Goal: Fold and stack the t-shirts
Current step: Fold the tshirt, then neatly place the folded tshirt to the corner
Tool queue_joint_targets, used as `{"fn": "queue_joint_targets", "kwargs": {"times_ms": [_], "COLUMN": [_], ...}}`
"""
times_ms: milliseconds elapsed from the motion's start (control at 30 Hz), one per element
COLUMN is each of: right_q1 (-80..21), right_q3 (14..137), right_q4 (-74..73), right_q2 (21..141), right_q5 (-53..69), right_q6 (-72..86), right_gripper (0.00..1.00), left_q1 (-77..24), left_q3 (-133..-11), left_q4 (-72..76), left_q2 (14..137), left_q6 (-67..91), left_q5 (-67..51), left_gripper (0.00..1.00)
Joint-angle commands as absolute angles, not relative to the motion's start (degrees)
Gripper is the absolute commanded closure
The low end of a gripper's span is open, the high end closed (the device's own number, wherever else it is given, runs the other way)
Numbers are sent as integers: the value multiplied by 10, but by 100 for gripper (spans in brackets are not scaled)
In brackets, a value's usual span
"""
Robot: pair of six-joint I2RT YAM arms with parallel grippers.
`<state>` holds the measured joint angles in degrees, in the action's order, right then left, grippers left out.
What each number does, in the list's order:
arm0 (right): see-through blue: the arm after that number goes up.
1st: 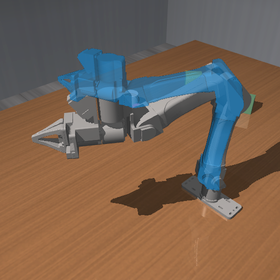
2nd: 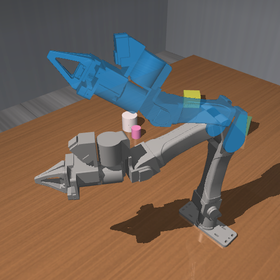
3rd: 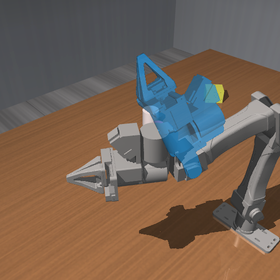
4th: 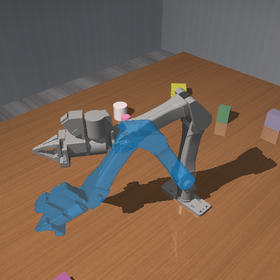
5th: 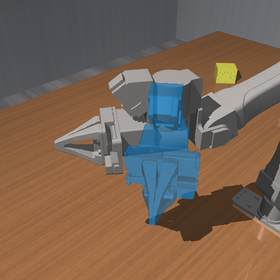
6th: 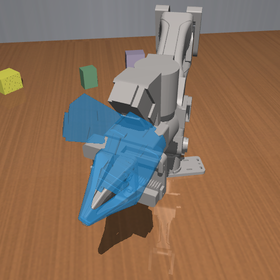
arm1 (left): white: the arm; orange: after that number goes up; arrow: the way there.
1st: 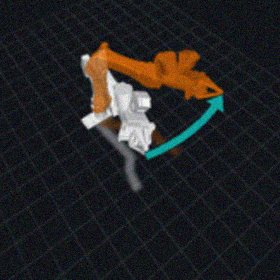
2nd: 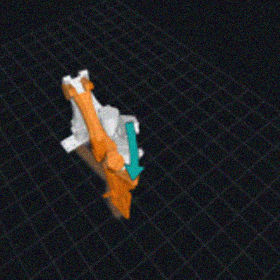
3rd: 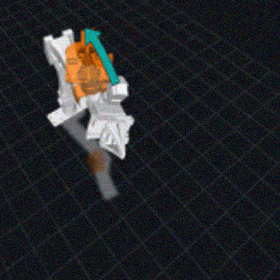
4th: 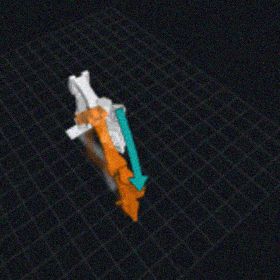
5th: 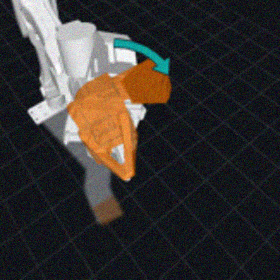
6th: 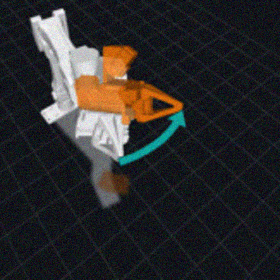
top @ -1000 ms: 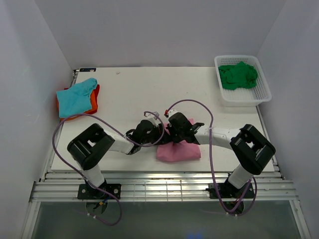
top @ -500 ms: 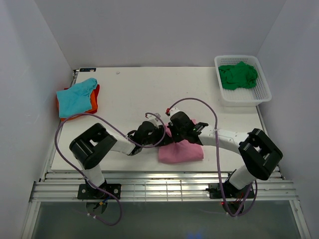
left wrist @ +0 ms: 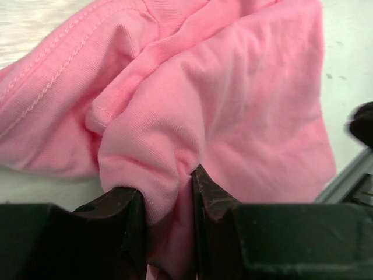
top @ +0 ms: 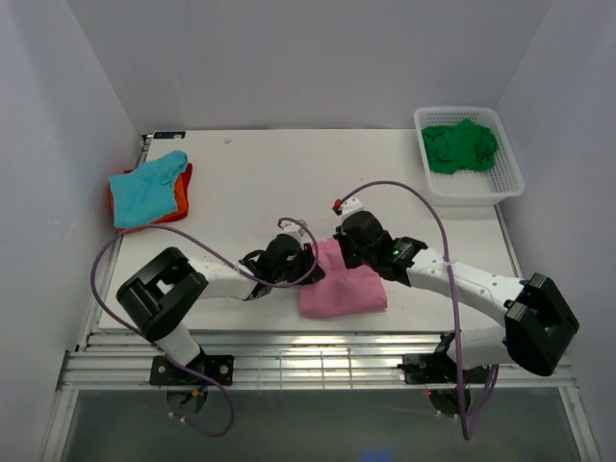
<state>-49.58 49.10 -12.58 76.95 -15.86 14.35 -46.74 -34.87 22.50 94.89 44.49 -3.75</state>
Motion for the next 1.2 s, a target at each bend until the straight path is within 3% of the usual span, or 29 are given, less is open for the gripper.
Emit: {"fn": "queue_joint_targets", "kwargs": {"times_ms": [0, 433, 800, 1167], "right_q1": [-497, -497, -497, -497], "right_q3": [517, 504, 507, 505], "right_q4": [-156, -160, -160, -147], "right_q2": [738, 716, 724, 737], "right_q5": [-201, -210, -206, -183], "right_q6": [134, 134, 133, 127], "right_gripper": [90, 90, 90, 89], "left_q1": [-462, -353, -235, -103], "left_q3": [-383, -474, -589, -722], "left_q4": [58, -66, -159, -198], "left_q2": [891, 795, 813, 933], "left_q6": [392, 315, 236, 193], "left_q5": [53, 40, -39, -170], "left_gripper": [100, 100, 100, 100]}}
